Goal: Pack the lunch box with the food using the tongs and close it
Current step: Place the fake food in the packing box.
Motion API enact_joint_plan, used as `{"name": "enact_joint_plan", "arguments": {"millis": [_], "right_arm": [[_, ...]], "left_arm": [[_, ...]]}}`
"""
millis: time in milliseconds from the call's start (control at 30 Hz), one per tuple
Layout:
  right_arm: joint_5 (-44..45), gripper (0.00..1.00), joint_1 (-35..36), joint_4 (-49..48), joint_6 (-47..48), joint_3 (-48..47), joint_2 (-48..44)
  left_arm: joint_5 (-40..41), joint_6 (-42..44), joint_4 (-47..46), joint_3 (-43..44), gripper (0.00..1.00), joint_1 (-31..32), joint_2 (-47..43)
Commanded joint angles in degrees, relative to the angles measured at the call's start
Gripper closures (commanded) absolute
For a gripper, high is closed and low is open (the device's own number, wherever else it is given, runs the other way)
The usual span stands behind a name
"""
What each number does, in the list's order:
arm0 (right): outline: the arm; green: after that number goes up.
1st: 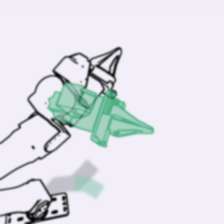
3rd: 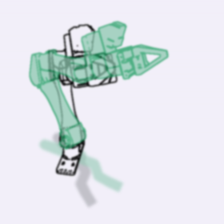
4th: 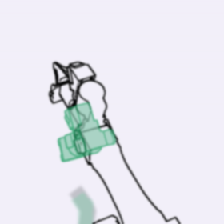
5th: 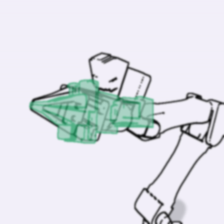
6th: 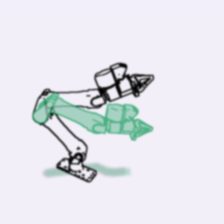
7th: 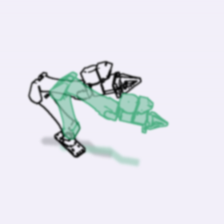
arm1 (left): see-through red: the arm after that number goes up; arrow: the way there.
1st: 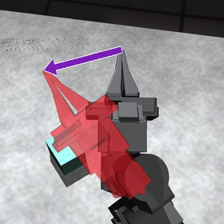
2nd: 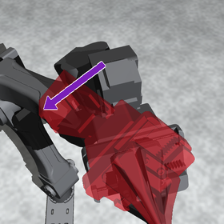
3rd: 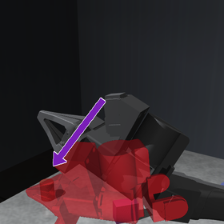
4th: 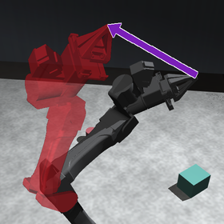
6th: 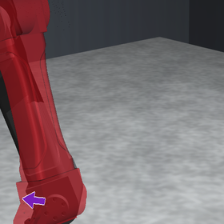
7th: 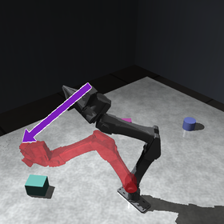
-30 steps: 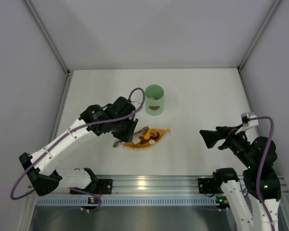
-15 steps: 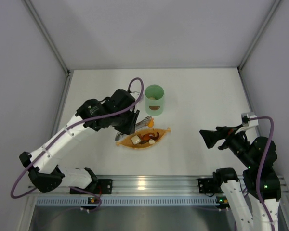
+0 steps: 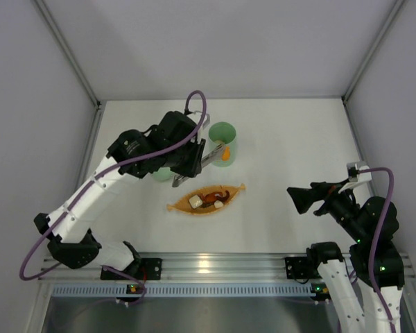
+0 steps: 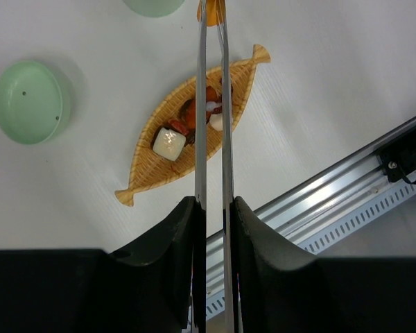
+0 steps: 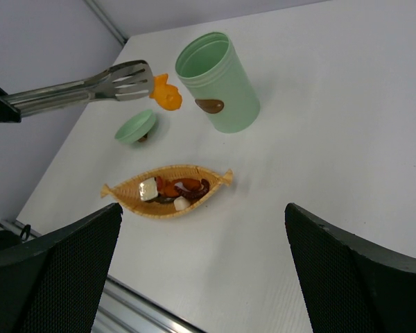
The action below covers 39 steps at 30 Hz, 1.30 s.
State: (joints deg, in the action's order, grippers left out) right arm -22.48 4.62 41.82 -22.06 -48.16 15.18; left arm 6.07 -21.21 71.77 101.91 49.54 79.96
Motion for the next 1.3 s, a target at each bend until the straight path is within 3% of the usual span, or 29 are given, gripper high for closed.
{"name": "enact_joint_plan", "arguments": {"millis": [0, 267, 600, 1267], "right_arm": [[-0.8, 0.0, -0.8, 0.3, 0.6, -2.6, 1.0], [-0.8, 0.01, -0.9, 0.4, 0.7, -2.3, 0.7], [-0.9, 0.0, -0.8, 0.3, 0.7, -1.5, 0.2], [0.8, 0.01, -0.4, 1.1, 1.5, -1.1, -0.5]], "left_arm": [[2.7, -0.7, -1.1, 5.7, 0.98, 0.1, 1.5], [7.8, -0.6, -2.2, 12.5, 0.97, -0.4, 5.9], [10.1, 0.6, -5.8, 12.1, 0.97, -3.0, 8.6], [5.4, 3.4, -10.2, 9.9, 0.88, -6.6, 12.4]]}}
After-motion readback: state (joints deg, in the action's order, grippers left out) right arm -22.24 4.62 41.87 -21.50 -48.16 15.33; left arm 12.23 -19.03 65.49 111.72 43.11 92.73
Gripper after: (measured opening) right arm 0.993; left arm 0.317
